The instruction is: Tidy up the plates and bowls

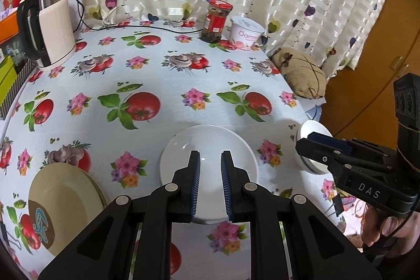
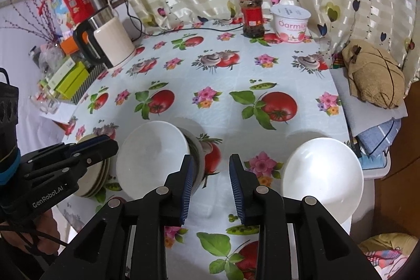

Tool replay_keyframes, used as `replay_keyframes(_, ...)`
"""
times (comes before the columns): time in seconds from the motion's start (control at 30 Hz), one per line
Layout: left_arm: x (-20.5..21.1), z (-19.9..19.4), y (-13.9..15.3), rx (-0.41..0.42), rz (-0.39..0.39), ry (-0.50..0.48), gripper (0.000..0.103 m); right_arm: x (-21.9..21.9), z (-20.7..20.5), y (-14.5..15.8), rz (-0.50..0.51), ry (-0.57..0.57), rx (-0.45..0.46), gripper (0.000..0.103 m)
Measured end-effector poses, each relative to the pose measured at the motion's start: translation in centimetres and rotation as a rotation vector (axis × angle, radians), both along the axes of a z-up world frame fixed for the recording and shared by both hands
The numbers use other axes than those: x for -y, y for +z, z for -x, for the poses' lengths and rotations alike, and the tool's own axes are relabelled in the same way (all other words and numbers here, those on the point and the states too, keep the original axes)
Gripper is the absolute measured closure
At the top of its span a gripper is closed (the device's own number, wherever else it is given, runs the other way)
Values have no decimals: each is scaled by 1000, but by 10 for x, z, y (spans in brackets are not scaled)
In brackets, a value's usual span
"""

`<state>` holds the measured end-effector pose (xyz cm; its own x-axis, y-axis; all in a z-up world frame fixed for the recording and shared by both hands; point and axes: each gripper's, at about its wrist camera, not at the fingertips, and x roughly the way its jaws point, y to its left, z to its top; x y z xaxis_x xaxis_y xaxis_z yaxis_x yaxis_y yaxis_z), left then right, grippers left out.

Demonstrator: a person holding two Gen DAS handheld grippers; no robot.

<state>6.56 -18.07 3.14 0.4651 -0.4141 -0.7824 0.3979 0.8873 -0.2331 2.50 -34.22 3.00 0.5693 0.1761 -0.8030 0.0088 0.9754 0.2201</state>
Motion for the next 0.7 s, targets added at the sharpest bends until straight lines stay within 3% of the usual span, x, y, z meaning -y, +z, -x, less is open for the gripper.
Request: replay_keyframes(0.7, 28, 8, 3, 5, 34, -61, 86, 11, 19, 8, 40, -44, 40, 68)
